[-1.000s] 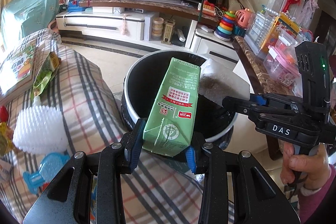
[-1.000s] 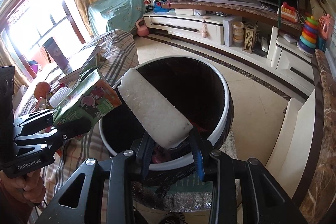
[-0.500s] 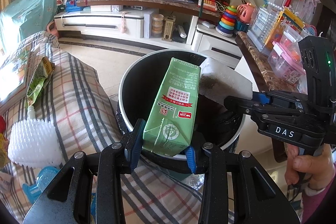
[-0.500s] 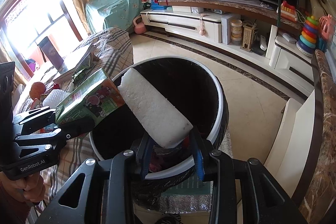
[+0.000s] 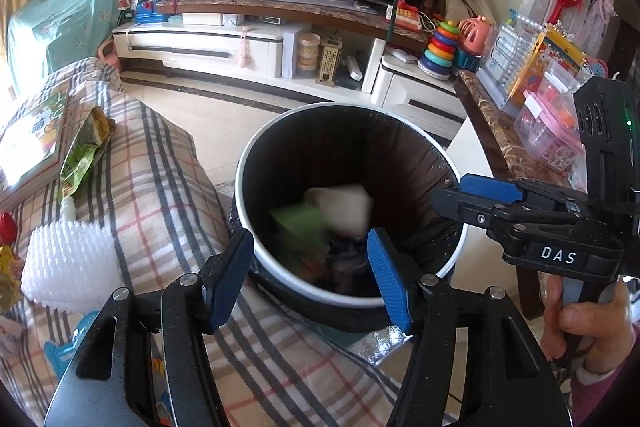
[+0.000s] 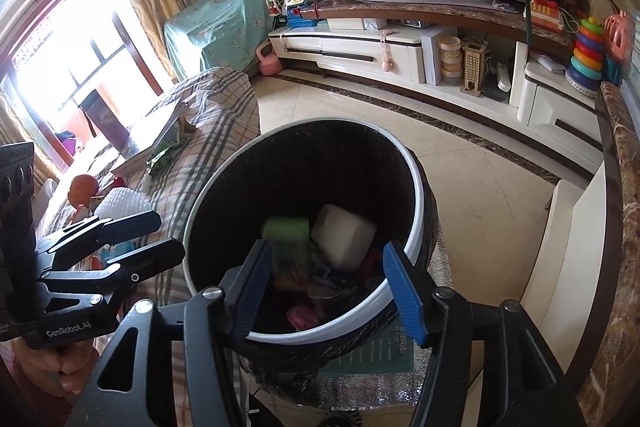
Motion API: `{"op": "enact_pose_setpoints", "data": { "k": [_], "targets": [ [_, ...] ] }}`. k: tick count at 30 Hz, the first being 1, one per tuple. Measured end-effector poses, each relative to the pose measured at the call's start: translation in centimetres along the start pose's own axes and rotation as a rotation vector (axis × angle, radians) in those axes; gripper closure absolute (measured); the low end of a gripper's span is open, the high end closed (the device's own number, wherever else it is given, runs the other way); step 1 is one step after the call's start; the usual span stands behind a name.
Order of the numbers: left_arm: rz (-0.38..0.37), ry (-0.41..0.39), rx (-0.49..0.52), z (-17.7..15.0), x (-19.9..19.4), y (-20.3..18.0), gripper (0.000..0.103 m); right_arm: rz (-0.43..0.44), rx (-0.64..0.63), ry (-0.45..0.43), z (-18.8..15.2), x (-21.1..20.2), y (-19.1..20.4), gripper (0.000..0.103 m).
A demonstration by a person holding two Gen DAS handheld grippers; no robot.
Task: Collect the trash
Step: 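Move both open tools back over the items on the bed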
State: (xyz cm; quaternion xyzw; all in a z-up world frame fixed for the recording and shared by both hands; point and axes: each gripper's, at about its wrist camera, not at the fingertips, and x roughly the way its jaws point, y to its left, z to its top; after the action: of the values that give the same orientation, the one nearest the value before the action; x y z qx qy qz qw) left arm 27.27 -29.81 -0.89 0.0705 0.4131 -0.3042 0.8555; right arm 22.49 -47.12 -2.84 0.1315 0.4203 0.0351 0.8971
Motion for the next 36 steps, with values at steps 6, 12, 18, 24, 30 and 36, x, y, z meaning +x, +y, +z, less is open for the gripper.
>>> {"op": "enact_pose_setpoints", "data": {
  "k": [6,12,18,24,30,36],
  "targets": [
    [0.003,-0.029,-0.037,-2.5,-2.2,1.0,0.043,0.031,0.027,-0.068,-1.2,-1.7,0.9,0.021],
    [0.011,-0.065,-0.101,-5.6,-5.1,2.6,0.042,0.075,0.036,-0.094,-2.8,-2.7,2.9,0.013],
    [0.032,-0.099,-0.155,-8.6,-7.9,4.6,0.041,0.122,0.028,-0.087,-5.0,-2.8,6.0,0.011],
    [0.062,-0.117,-0.23,-11.7,-10.0,7.3,0.041,0.164,0.018,-0.051,-6.9,-2.1,8.7,0.011],
    [0.094,-0.122,-0.277,-14.4,-11.7,9.8,0.041,0.196,0.002,-0.018,-8.2,-1.3,11.4,0.011],
    [0.141,-0.127,-0.329,-16.7,-13.4,12.7,0.041,0.226,-0.041,-0.014,-9.3,-0.9,14.5,0.01]
  ]
}}
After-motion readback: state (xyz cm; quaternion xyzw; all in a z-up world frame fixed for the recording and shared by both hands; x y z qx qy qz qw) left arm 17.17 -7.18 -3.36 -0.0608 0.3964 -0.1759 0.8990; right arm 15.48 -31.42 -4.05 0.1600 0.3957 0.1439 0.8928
